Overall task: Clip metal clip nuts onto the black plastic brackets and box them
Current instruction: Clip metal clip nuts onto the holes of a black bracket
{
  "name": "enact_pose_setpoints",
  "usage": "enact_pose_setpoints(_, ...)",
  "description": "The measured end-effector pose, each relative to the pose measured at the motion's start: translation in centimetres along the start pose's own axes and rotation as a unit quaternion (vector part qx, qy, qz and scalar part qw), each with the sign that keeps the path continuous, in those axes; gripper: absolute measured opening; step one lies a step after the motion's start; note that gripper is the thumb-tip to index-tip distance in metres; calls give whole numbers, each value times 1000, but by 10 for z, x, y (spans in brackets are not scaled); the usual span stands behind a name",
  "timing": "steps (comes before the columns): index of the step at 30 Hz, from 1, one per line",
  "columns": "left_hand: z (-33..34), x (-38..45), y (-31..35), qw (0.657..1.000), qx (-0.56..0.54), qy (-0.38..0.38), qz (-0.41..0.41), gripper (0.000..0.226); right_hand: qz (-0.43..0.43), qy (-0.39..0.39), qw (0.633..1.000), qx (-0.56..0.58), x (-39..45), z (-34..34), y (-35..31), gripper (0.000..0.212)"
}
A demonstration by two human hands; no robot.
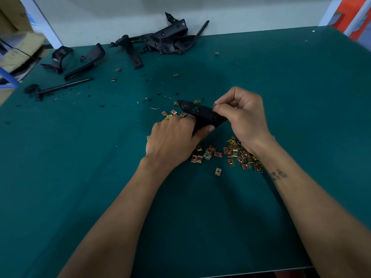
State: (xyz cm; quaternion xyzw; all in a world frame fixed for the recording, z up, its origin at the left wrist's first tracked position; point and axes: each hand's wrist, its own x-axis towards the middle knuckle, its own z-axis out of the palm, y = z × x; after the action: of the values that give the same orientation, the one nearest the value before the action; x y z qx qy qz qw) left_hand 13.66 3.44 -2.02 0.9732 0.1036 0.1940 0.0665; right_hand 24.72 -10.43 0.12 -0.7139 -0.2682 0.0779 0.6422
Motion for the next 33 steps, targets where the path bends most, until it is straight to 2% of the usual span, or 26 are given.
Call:
enact_pose_setpoints(5, 1, 0, 1, 1000, 8, -14, -4, 59, 10, 5, 1000, 1, 1, -1, 1, 6)
enact_pose_setpoints(10, 2, 1, 1, 1000, 24, -13, -2, 75, 11, -3, 1000, 1, 1, -1, 1, 6)
enact_pose_setpoints(20, -1, 0, 5, 999, 41, -13, -12, 73, 20, -14, 1000, 13, 2, -3, 2, 5)
enact_pose_setpoints(24, -1, 0, 5, 999, 42, -17, -18, 72, 27, -16, 998, 48, 2, -2, 1, 9)
enact_pose_setpoints(27, 0, 1, 5, 999, 39, -17, -18, 73, 28, -22, 996, 80, 2, -1, 0, 21)
enact_pose_setpoints(33, 0, -1, 5, 999, 31, -10, -14, 80, 24, -26, 996, 80, 0, 1, -3, 34)
